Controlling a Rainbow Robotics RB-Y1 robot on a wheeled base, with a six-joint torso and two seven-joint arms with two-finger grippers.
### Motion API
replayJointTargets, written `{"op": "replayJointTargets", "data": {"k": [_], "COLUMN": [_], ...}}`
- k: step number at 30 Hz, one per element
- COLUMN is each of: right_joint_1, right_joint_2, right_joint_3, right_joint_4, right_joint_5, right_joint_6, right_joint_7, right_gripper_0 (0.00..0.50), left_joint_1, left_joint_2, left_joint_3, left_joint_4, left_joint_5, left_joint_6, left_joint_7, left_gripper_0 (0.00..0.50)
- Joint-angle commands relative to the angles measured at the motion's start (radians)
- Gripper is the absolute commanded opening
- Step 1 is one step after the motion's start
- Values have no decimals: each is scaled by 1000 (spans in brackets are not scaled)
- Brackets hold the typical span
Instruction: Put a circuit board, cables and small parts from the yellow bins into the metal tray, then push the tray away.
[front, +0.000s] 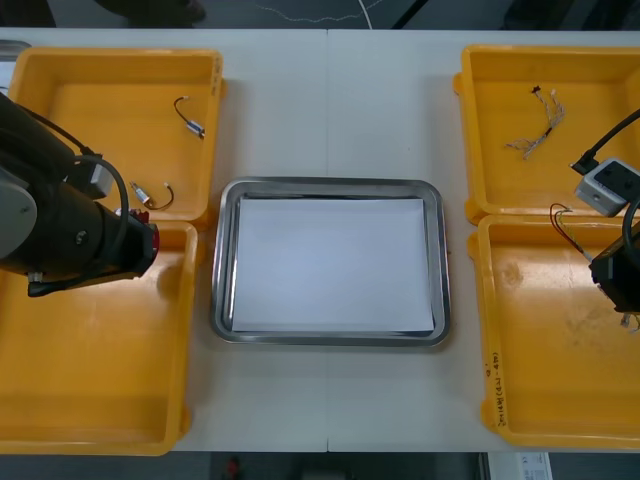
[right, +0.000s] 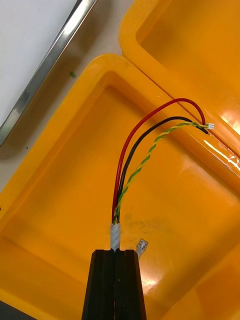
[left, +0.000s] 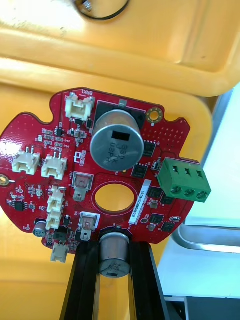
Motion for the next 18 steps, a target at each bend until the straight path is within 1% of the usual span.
{"op": "replayJointTargets", "data": {"k": [1,6,10,13,18], "right_joint_1": [-22,-22,-22,-22,-22], "right_joint_2": [-32,-32,-32,-32,-32], "right_joint_3": [8,8,8,8,8], "right_joint_4": [-29,-29,-29,-29,-29], "right_joint_5": [2,5,6,8,11], "right_joint_6": [4,4,4,4,4], "right_joint_7": [50,50,50,50,50], "right_gripper_0": [0,0,0,0,0], "left_joint_1": [-108,-168,-236,-291,-386], "left_joint_2": [21,-13,-51,-87,-156], "left_joint_3": [-91,-152,-226,-285,-391], "left_joint_4": [-19,-2,16,50,131], "left_joint_5": [4,8,8,8,-12], "left_joint_6": [10,10,10,10,10], "left_joint_7": [79,112,184,233,304], "left_gripper_0": [0,0,0,0,0]}}
